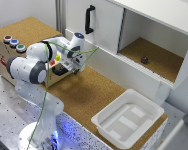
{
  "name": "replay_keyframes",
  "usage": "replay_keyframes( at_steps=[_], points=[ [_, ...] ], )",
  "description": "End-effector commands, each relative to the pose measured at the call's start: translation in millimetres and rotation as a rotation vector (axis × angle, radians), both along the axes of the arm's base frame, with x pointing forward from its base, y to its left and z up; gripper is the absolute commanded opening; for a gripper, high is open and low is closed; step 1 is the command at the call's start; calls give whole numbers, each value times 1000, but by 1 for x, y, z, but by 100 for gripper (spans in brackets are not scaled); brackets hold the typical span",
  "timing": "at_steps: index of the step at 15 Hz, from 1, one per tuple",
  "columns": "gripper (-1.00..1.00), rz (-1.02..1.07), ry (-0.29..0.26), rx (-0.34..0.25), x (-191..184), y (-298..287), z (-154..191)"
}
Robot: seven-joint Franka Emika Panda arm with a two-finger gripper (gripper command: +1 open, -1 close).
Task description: Push the drawer
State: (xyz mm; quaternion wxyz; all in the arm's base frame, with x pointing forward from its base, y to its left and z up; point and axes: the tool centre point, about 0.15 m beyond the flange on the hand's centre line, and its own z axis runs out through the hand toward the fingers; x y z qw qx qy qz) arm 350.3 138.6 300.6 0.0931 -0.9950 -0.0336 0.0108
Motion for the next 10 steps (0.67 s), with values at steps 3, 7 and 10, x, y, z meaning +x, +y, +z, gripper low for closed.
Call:
replay_keyframes(
  at_steps=[3, 7, 10],
  points=[
    [-100, 59, -35, -57, 27, 16, 2],
    [-100, 86, -28, -13, 36, 21, -8],
    [-100, 17, -18, -8, 37, 29, -9]
  ],
)
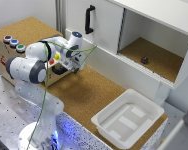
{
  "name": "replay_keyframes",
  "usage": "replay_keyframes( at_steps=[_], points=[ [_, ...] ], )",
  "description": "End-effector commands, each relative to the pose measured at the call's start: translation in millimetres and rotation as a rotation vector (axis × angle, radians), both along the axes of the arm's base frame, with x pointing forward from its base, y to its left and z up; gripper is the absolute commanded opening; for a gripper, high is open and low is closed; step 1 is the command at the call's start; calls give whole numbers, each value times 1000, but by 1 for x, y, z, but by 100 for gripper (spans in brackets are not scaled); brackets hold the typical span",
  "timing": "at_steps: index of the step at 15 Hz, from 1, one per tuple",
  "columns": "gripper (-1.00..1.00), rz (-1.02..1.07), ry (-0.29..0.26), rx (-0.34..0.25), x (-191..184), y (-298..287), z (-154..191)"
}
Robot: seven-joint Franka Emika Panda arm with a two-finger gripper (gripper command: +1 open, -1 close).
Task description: Push the drawer
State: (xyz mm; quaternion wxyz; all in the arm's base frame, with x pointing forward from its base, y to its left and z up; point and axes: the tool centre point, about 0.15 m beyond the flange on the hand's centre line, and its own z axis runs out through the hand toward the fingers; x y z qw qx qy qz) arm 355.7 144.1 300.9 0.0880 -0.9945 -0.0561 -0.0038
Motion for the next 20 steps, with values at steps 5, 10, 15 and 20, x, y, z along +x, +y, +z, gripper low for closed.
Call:
replay_keyframes(
  at_steps=[5, 10, 15, 20],
  points=[
    [-100, -163, 47, -13, 15, 56, -29],
    [-100, -258, 65, -4, -6, 80, -41],
    [-100, -224, 58, 16, -8, 125, -41],
    [-100, -179, 62, 38, -7, 164, -48]
  ],
)
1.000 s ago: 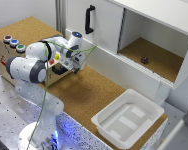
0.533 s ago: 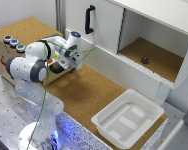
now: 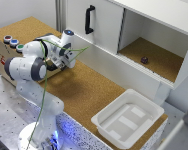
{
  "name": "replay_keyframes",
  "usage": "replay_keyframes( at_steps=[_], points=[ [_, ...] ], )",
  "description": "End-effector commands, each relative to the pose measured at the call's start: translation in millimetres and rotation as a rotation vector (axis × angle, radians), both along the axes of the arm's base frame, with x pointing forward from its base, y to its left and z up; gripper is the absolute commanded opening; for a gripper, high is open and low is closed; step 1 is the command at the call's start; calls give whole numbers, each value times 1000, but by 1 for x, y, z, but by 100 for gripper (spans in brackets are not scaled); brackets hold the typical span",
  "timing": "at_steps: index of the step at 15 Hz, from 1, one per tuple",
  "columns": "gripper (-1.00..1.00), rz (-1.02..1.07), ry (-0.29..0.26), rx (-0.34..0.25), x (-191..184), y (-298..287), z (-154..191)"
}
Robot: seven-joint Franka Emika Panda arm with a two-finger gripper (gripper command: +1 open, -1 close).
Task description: Push the drawer
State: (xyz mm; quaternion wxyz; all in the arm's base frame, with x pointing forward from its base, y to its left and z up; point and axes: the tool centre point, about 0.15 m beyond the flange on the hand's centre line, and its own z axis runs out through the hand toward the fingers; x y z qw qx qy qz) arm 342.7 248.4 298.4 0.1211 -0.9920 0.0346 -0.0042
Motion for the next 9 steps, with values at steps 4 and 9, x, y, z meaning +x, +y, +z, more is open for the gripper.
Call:
replay_keyframes(
  at_steps=[4, 9],
  points=[
    [-100, 46, 28, -14, 17, 87, -44],
    [100, 0, -67, 15, 13, 89, 8]
  ],
)
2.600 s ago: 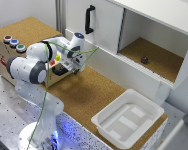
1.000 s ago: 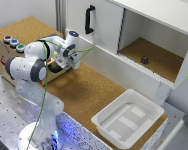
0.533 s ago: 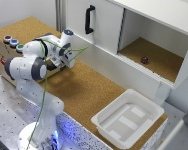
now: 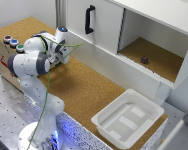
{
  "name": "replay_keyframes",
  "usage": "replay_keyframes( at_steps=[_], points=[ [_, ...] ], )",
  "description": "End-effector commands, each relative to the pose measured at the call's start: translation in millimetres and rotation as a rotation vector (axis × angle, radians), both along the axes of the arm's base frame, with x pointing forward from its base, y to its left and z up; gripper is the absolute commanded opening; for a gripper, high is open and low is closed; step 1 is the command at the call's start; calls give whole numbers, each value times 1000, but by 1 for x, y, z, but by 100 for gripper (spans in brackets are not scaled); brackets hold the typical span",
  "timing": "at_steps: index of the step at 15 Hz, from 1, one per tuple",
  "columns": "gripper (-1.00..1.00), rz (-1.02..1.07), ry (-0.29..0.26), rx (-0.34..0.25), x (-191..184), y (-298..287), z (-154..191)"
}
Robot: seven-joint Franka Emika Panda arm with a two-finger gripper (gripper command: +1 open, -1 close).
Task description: Push the drawer
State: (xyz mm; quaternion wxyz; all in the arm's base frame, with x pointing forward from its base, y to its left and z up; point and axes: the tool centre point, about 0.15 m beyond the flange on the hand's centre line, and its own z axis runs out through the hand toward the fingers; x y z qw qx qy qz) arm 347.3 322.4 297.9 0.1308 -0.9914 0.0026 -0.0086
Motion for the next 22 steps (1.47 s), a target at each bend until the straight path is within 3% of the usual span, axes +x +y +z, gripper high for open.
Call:
replay_keyframes(
  at_steps=[1, 5, 9, 12, 15, 19, 22],
  points=[
    [100, -71, -85, -8, 3, 10, 24],
    [100, -80, -184, -53, -20, 2, 73],
    [100, -65, -222, -94, -18, 6, 93],
    [100, -31, -242, -88, -18, 11, 113],
    [100, 35, -221, -113, -18, 22, 138],
    [100, 181, -156, -196, -28, 43, 179],
    [100, 296, -137, -206, -44, 63, 215]
  ],
)
